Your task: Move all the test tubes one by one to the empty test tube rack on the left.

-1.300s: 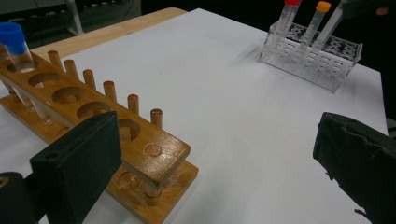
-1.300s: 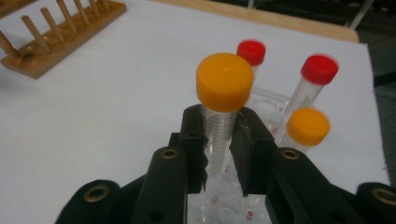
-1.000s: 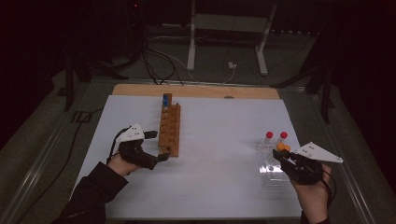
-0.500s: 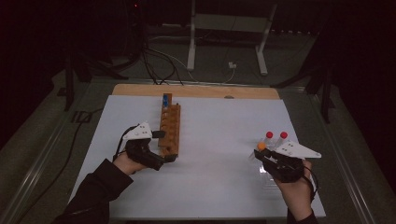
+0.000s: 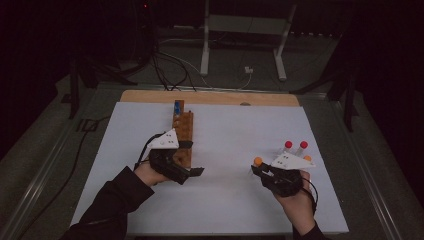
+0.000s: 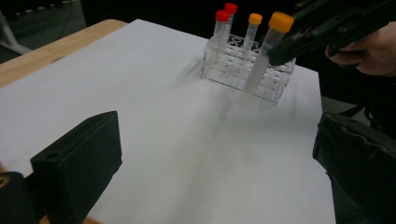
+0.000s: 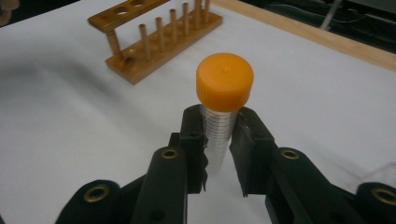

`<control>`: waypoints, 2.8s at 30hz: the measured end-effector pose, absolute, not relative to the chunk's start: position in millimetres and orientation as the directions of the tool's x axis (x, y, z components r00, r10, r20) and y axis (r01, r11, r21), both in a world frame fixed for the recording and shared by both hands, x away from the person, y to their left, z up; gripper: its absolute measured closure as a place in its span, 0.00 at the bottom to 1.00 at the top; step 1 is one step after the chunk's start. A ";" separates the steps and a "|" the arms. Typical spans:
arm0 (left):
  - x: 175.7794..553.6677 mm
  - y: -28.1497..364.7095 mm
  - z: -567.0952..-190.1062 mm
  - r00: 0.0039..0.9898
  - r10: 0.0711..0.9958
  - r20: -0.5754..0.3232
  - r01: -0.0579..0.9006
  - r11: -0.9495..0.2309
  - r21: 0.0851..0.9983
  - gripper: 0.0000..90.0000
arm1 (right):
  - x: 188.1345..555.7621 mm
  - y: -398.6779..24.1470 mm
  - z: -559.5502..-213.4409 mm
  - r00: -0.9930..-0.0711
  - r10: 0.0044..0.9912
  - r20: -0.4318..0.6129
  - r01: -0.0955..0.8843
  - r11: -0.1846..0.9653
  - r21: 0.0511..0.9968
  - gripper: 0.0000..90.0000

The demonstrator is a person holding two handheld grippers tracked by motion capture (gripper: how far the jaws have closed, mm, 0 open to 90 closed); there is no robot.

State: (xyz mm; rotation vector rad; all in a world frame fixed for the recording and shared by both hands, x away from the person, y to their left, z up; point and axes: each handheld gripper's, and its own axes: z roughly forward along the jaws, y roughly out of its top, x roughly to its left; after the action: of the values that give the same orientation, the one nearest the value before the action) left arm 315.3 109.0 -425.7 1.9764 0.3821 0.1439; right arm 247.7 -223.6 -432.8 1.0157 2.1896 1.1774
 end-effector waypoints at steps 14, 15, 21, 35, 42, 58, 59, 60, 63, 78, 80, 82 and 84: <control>313.9 70.7 -424.0 0.963 0.258 -0.080 0.185 -0.412 0.892 0.04 | 245.5 -203.0 -440.5 -0.680 0.732 -0.045 0.377 0.401 0.835 0.83; 313.8 68.7 -423.7 0.963 0.257 -0.076 0.181 -0.414 0.892 0.04 | 245.2 -201.8 -441.2 -0.682 0.730 -0.044 0.377 0.403 0.834 0.83; 314.2 52.8 -420.8 0.967 0.242 -0.078 0.176 -0.415 0.892 0.05 | 244.0 -197.2 -442.8 -0.693 0.719 -0.041 0.375 0.409 0.832 0.83; 311.3 21.3 -423.5 0.980 0.191 -0.056 0.133 -0.423 0.896 0.35 | 242.8 -191.0 -445.0 -0.713 0.700 -0.040 0.369 0.423 0.828 0.83; 309.7 13.0 -427.1 0.987 0.161 -0.026 0.095 -0.439 0.893 0.58 | 242.6 -190.4 -444.9 -0.714 0.700 -0.038 0.371 0.424 0.827 0.83; 311.8 10.6 -427.1 0.992 0.121 -0.022 0.074 -0.447 0.891 0.80 | 243.9 -192.4 -445.9 -0.713 0.701 -0.021 0.379 0.410 0.829 0.82; 312.0 11.6 -425.9 0.992 0.125 -0.025 0.078 -0.442 0.894 0.80 | 243.7 -193.0 -445.5 -0.714 0.700 -0.014 0.378 0.402 0.834 0.82; 312.2 12.5 -424.6 0.991 0.137 -0.015 0.074 -0.441 0.895 0.80 | 243.2 -193.5 -444.7 -0.714 0.700 -0.012 0.374 0.396 0.839 0.78; 315.0 17.7 -421.2 0.987 0.160 -0.017 0.085 -0.435 0.896 0.80 | 241.5 -196.1 -441.7 -0.704 0.710 -0.013 0.363 0.375 0.853 0.69; 341.1 62.5 -394.8 0.939 0.342 0.031 0.110 -0.385 0.917 0.80 | 234.9 -200.8 -433.1 -0.672 0.740 0.008 0.339 0.298 0.892 0.08; 346.0 70.6 -391.3 0.927 0.374 0.039 0.115 -0.381 0.917 0.80 | 235.1 -201.4 -432.6 -0.670 0.742 0.012 0.337 0.289 0.896 0.04; 351.0 77.8 -388.7 0.915 0.401 0.044 0.122 -0.380 0.917 0.80 | 235.0 -202.6 -432.2 -0.664 0.747 0.021 0.337 0.274 0.901 0.02; 356.0 85.2 -386.6 0.902 0.428 0.046 0.133 -0.377 0.917 0.80 | 234.9 -204.5 -431.1 -0.665 0.746 0.036 0.339 0.259 0.904 0.02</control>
State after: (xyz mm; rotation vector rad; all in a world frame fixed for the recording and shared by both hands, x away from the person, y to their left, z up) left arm 356.0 85.2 -386.6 1.9521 0.4091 0.3324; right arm 234.9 -204.5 -431.1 0.9870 2.1356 1.3802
